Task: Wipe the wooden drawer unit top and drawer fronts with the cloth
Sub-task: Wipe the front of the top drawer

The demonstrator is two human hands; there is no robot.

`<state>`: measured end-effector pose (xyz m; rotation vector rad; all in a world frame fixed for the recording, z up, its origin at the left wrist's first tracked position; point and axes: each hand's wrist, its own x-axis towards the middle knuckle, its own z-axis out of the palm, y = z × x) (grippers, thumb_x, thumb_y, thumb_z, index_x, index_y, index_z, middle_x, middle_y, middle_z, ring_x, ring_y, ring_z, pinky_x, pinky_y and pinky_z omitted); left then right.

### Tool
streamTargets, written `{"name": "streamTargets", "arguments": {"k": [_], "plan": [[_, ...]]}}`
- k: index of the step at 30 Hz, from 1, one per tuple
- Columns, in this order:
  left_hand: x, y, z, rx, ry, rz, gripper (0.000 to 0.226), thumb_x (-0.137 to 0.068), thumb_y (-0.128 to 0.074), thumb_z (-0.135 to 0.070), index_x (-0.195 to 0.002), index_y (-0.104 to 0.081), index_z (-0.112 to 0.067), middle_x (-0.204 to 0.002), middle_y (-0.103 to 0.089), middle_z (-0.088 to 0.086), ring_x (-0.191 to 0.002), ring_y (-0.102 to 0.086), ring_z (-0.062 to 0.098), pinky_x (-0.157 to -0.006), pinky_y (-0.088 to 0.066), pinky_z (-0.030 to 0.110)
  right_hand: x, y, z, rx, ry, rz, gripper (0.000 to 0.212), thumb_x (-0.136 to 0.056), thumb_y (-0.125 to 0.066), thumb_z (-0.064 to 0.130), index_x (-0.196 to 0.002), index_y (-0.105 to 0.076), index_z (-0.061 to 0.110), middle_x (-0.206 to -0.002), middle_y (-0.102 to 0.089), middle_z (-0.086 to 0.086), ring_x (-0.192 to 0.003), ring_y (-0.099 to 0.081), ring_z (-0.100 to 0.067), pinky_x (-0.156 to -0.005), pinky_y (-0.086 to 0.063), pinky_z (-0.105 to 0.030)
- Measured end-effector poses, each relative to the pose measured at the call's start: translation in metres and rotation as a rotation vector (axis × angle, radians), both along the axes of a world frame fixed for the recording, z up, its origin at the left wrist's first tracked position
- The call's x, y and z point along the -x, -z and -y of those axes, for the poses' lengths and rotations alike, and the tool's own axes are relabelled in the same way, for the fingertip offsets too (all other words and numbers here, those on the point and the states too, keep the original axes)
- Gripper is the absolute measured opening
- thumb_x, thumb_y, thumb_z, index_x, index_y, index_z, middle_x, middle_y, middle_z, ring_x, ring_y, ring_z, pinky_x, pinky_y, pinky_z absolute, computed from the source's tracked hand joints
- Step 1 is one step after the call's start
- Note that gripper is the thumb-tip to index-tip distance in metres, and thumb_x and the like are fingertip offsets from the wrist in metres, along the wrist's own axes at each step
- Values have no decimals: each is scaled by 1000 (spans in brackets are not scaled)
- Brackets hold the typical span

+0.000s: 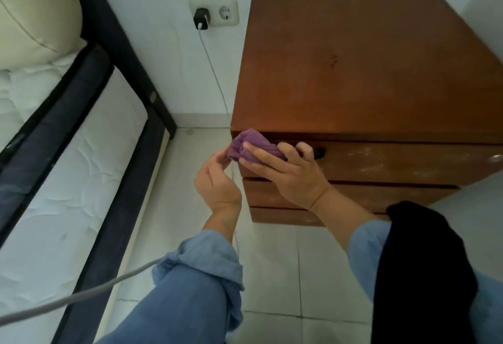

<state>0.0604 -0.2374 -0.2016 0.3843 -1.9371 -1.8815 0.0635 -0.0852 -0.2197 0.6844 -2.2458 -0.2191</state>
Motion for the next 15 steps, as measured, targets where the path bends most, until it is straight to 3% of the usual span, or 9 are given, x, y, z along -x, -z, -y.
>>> {"name": "streamTargets", "arguments": {"k": [4, 8, 12, 15], "plan": [[25, 12, -7, 16, -77, -172, 35, -84, -35, -9, -85, -69, -10, -72, -67, -3, -65, -63, -3, -62, -51, 15, 20, 7, -8, -91, -63, -110, 53, -92, -39, 14, -140, -41, 36, -144, -46, 15, -102, -42, -21, -83, -31, -35], [40, 33, -8, -37, -98, -334, 32, -83, -37, -8, -82, -70, -9, -68, -65, 4, -58, -61, -1, -55, -50, 16, 29, 16, -10, -109, -106, -240, 52, -90, -44, 16, -139, -45, 34, -143, -48, 12, -100, -43, -20, -79, -30, -34], [45, 48, -9, -74, -91, -448, 32, -83, -37, -10, -82, -69, -9, -68, -65, 0, -56, -62, 0, -54, -50, 16, 33, 25, -12, -84, -150, -282, 50, -91, -46, 15, -139, -47, 31, -141, -51, 8, -100, -45, -21, -80, -31, -35], [43, 56, -8, -108, -57, -424, 35, -84, -35, -18, -87, -69, -9, -76, -69, 5, -66, -67, 5, -62, -55, 20, 27, 53, -16, -128, -171, -188, 50, -92, -38, 11, -138, -46, 29, -138, -55, 6, -103, -44, -23, -84, -32, -36]]}}
